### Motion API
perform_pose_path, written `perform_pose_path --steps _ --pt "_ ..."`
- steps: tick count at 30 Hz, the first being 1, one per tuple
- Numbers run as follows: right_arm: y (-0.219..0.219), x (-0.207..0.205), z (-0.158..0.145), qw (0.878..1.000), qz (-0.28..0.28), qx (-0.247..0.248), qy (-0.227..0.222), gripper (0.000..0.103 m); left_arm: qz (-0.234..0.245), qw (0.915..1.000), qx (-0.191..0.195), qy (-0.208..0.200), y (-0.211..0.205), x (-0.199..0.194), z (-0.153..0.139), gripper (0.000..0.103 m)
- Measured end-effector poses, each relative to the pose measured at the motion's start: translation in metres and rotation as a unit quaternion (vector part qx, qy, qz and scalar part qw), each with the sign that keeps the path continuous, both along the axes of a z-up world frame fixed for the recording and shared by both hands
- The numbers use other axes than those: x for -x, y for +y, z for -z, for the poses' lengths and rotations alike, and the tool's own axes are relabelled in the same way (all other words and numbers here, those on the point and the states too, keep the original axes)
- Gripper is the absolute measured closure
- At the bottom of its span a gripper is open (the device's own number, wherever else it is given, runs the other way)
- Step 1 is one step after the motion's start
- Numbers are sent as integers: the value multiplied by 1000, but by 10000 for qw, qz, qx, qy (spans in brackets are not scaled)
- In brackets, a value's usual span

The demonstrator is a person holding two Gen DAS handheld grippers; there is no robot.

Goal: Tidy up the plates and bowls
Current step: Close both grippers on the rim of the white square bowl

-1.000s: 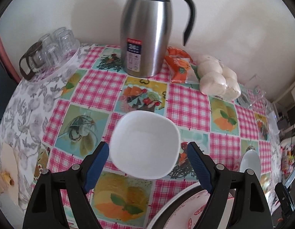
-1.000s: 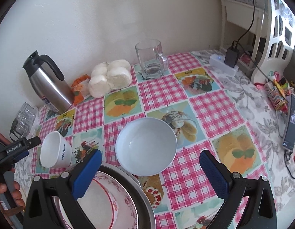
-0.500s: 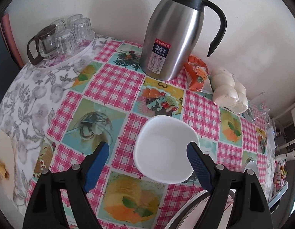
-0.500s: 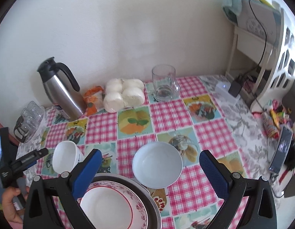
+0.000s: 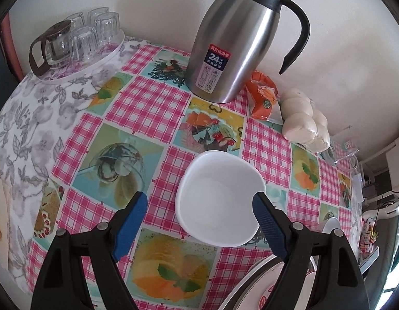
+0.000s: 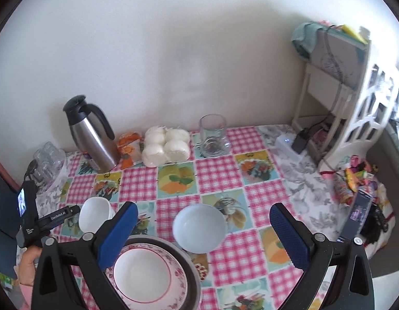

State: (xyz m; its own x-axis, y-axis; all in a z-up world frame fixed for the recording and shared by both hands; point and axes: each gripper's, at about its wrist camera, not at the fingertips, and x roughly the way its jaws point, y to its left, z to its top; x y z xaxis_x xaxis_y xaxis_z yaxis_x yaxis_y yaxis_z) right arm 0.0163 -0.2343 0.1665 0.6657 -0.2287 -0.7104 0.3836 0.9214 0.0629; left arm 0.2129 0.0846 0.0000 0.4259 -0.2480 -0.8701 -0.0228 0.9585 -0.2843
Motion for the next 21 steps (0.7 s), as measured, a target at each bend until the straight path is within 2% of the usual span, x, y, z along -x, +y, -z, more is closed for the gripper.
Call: perform_pose_path --steps 5,11,14,17,21 --pt "5 16 -37 9995 -67 228 -223 0 10 10000 43 70 0 -1 4 19" --pt "17 -13 -55 9991 -84 302 -274 0 43 9999 101 89 -2 -1 4 19" --pt "33 -41 -53 9989 -217 348 -221 0 -32 9998 155 125 1 -3 6 19" --pt "60 -69 -46 9970 -576 464 -228 0 -104 9995 233 177 5 -6 11 19" --pt "95 -110 -9 9937 -1020 457 40 0 -179 9991 277 268 11 -9 20 19"
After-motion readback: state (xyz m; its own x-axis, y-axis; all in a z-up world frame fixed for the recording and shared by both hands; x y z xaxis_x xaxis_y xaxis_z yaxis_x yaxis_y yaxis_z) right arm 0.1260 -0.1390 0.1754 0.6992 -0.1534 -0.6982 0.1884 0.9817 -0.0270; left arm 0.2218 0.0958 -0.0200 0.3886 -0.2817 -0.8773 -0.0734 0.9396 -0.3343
